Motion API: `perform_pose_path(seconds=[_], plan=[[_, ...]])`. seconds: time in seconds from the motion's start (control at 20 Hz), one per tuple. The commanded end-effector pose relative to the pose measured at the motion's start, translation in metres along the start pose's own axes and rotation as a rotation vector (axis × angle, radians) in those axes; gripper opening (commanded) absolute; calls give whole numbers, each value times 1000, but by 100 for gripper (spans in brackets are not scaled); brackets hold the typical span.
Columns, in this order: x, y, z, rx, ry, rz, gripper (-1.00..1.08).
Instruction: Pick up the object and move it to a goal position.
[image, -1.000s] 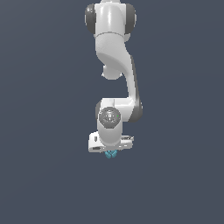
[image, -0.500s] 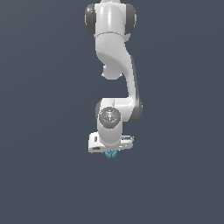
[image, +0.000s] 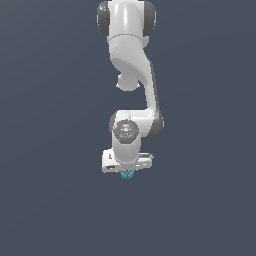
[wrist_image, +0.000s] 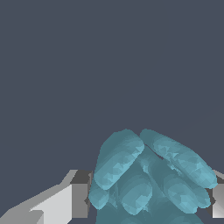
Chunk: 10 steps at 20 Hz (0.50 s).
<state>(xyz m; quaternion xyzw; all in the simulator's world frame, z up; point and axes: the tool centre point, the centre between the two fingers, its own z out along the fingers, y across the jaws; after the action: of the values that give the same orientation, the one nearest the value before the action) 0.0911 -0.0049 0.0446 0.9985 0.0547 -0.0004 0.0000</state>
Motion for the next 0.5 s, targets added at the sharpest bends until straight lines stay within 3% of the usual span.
perform_pose_path(seconds=[0.0,0.45], plan=[[-4,-2,-3,0,1,0,-100],[-35,-15,-24,0,1,0,-100]])
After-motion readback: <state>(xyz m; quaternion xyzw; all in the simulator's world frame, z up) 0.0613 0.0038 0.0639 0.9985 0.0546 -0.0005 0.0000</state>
